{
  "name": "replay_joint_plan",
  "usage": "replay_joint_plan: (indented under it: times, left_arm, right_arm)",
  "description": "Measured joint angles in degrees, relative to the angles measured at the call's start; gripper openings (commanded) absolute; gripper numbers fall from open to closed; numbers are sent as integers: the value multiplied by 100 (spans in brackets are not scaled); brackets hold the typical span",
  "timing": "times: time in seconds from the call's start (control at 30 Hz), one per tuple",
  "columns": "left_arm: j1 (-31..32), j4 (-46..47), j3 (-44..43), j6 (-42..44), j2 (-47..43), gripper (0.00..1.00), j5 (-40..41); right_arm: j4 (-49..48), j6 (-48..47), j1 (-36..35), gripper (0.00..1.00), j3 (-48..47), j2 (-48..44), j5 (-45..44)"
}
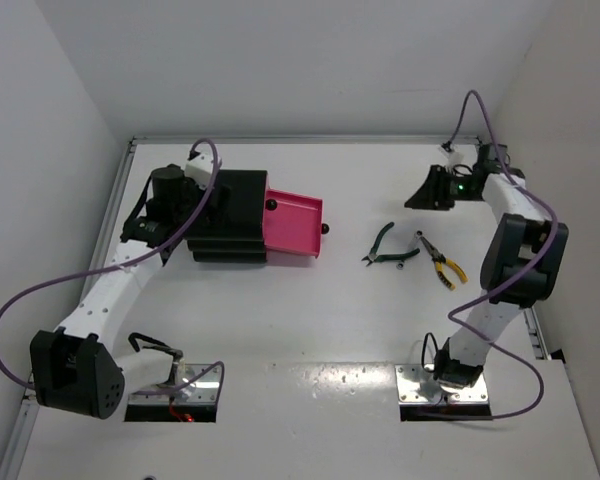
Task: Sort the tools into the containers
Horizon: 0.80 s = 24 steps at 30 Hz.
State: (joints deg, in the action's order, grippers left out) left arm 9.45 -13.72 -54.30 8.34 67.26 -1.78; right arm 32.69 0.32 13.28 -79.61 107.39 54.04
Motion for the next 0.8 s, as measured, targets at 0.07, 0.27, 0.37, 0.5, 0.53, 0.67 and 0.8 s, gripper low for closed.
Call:
replay_joint_plan:
  times: [0.07,0.27,0.37,0.5,0.53,0.67,0.8]
  left_arm:
    - [85,-162,-133,17,-42,99,160]
    - [216,-402,-459,13,-260,99,682]
    - [223,-455,-481,11,-404,99,789]
    - [236,-564,-481,11,-518,99,723]
    - [254,-599,-481,13,-544,99,686]
    - [286,-664,-479,20,-599,99,595]
    - [286,-706,-470,20,-601,99,551]
  right_arm:
    - [542,-525,284,40,157,-138,-437]
    - [1384,-1864,850,37,1141,-1117,-1847]
    - [1521,-2588,1071,37,1532,-1705,-2282]
    - [1733,-3711,1429,37,1598,-1886,-2566]
    - [1755,-4015,1532,37,1598,-1834,-2634]
    - [1751,-4715,1661,40,1598,-1585,-2822]
    - [1539,-5097,1639,40,1749,-1471,-3047]
